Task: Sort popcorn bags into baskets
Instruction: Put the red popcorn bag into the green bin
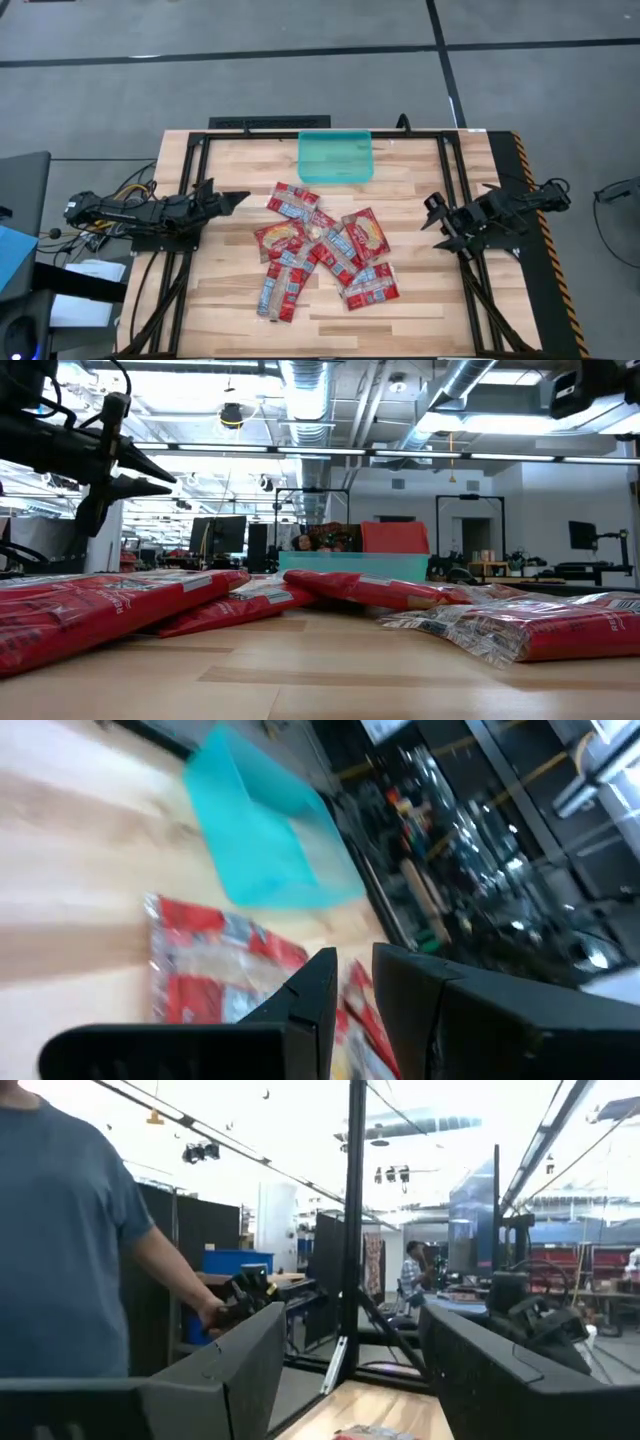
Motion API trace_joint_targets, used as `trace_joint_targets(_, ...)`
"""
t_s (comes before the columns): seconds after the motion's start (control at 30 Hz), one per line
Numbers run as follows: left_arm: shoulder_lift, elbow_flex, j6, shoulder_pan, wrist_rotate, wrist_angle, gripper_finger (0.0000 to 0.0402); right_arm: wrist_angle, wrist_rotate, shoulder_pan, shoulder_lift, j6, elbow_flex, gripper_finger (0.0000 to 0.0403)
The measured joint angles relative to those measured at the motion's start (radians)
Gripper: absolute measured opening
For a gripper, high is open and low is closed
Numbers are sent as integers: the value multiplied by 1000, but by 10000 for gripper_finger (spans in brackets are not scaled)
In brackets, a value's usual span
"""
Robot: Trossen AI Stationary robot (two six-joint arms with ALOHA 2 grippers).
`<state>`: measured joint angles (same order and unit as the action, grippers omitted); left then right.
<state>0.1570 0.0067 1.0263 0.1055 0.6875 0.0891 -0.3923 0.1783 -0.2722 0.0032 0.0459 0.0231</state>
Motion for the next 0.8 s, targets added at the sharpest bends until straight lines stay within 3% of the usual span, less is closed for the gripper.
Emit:
trace_joint_targets(0.23,0,0,95,0,43,-1,57,-18,-13,0,2,40,2,255)
trace_joint_targets(0.47,0,1,181,0,-8,45,57,-236,-26,-2,2,261,3,255)
trace_joint_targets(0.6,1,17,119,0,-18,104,64,-340,-26,-2,2,382,4,255)
trace_joint_targets(0.8,0,58,-96,0,-17,334,124,-361,-91,-1,2,400,5,255)
